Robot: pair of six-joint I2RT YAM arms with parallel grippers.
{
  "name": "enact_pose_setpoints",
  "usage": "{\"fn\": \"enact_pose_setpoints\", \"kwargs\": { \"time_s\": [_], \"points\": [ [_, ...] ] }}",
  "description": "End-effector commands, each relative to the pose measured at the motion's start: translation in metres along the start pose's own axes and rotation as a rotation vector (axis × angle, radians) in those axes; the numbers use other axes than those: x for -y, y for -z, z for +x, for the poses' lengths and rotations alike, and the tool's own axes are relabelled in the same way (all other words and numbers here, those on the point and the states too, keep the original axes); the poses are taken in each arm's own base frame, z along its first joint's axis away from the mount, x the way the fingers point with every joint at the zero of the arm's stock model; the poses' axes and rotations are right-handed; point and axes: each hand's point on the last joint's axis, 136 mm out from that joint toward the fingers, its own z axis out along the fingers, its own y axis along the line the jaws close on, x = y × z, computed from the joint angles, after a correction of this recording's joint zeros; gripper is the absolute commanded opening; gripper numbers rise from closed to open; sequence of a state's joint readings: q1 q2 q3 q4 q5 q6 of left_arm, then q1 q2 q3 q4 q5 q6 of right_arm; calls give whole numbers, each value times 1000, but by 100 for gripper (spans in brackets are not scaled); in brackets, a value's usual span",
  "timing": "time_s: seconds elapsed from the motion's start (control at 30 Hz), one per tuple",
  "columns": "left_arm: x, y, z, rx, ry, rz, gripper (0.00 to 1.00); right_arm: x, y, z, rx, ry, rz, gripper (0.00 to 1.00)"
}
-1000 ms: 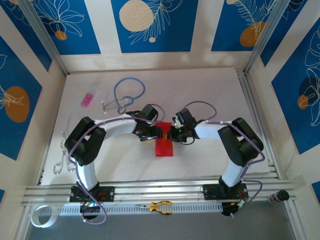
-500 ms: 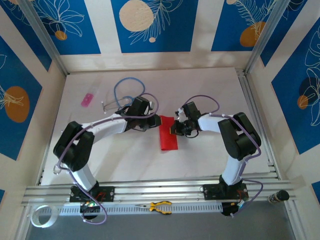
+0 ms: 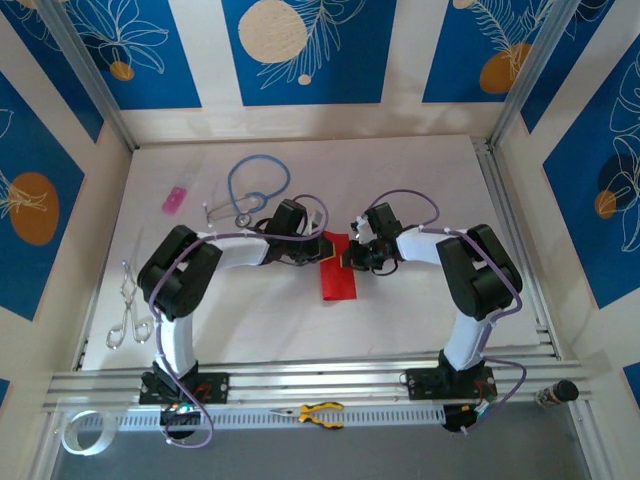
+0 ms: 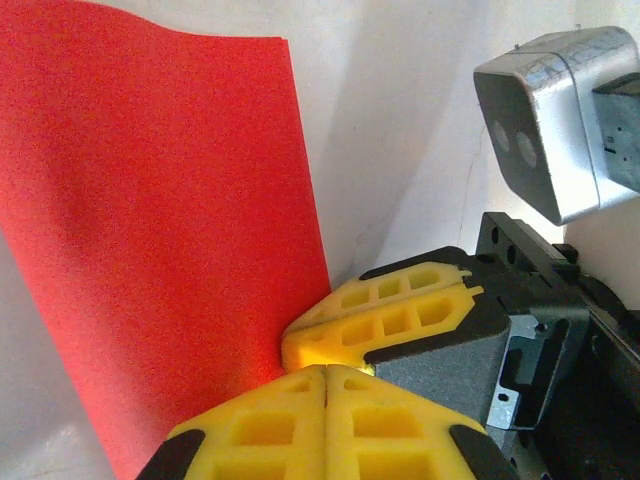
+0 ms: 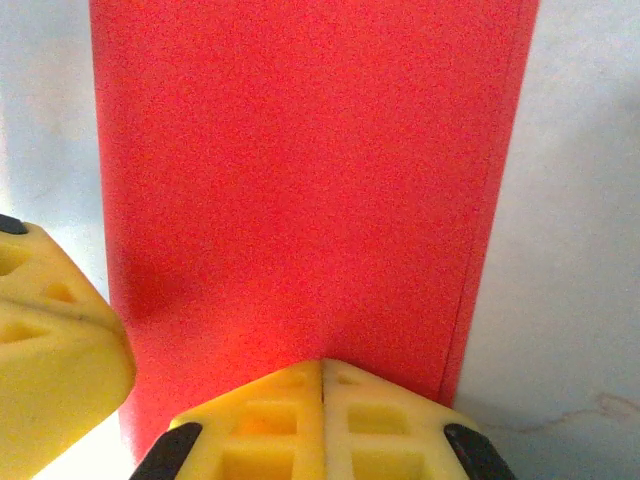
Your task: Fold a paper plane with a square sheet of paper (pick it up from the middle)
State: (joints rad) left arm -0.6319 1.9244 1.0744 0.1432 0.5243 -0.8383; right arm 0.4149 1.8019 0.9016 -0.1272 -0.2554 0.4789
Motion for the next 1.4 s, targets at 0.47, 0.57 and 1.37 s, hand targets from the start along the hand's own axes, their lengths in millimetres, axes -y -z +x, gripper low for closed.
{"fn": "enact_pose_setpoints", "kwargs": {
  "time_s": [0.47,0.57,1.37],
  "points": [
    [-59,-1,38,-61,-9,-145,0,43,-8,35,-95,-77,156,0],
    [-71,1,45,-71,-11,-187,0,45,-9,38,-98,-78,163,0],
    [-42,2,60,-147,110,-145,0,46,-8,38,-86,-74,177,0]
  ]
}}
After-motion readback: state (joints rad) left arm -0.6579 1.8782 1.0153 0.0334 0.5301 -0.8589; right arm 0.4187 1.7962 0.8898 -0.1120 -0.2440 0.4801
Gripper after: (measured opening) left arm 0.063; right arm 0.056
